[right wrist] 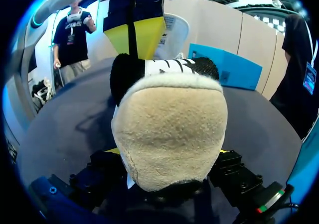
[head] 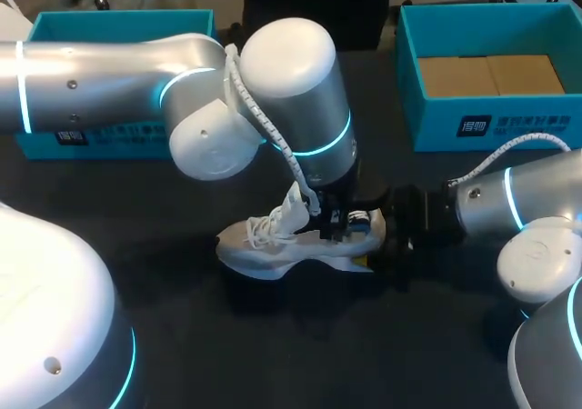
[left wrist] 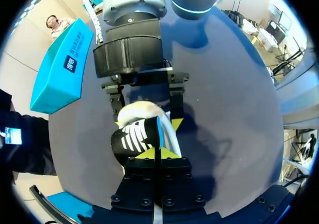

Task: Take the shoe out of the shoebox, open the shoe tongue, remove and reinsert the insole, then place the shoe into the shoebox

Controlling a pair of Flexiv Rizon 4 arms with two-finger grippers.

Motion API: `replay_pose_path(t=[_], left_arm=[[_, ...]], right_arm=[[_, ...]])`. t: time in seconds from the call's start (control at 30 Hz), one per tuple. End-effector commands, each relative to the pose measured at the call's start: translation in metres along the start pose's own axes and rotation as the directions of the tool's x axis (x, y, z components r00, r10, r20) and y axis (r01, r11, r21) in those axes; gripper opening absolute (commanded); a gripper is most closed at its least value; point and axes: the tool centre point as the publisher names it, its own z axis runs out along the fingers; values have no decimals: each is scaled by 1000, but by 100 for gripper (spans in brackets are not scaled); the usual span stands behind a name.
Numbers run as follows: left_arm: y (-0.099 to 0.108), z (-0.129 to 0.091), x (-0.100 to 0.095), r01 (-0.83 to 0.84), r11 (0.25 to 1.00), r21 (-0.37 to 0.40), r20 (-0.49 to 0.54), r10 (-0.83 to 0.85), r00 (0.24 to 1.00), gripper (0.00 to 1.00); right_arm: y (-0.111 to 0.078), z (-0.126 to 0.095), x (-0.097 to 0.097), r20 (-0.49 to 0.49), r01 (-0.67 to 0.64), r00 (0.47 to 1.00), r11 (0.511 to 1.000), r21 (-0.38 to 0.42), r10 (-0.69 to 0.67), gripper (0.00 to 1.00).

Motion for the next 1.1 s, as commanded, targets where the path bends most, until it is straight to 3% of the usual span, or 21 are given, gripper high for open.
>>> replay_pose_path(t=[0.03, 0.47, 0.5, 0.53, 0.57, 0.67, 0.73, 1.0, 1.1], left_arm=[[-7, -4, 1, 5, 1000, 10, 4, -5, 1000, 0], [-11, -9, 1, 27, 999, 39, 9, -28, 1000, 0], [-10, -10, 1, 29, 999, 39, 8, -30, 1000, 8], [-8, -11, 0, 37, 998, 43, 7, -37, 999, 27], [-6, -13, 0, 39, 998, 46, 8, -40, 999, 38], [-2, -18, 0, 42, 998, 51, 8, -43, 999, 49], [2, -21, -1, 46, 997, 57, 14, -47, 999, 68], [14, -35, 2, 55, 994, 91, 62, -61, 996, 87], [16, -41, 2, 45, 994, 104, 120, -57, 991, 89]], right_arm=[[2, 1, 0, 2, 0, 1000, 1000, 3, 0, 0], [2, 1, 0, 2, 0, 1000, 1000, 3, 0, 0], [2, 1, 0, 2, 0, 1000, 1000, 3, 0, 0], [2, 1, 0, 2, 0, 1000, 1000, 3, 0, 0], [2, 1, 0, 2, 0, 1000, 1000, 3, 0, 0], [2, 1, 0, 2, 0, 1000, 1000, 3, 0, 0], [2, 1, 0, 2, 0, 1000, 1000, 3, 0, 0], [2, 1, 0, 2, 0, 1000, 1000, 3, 0, 0], [2, 1, 0, 2, 0, 1000, 1000, 3, 0, 0]])
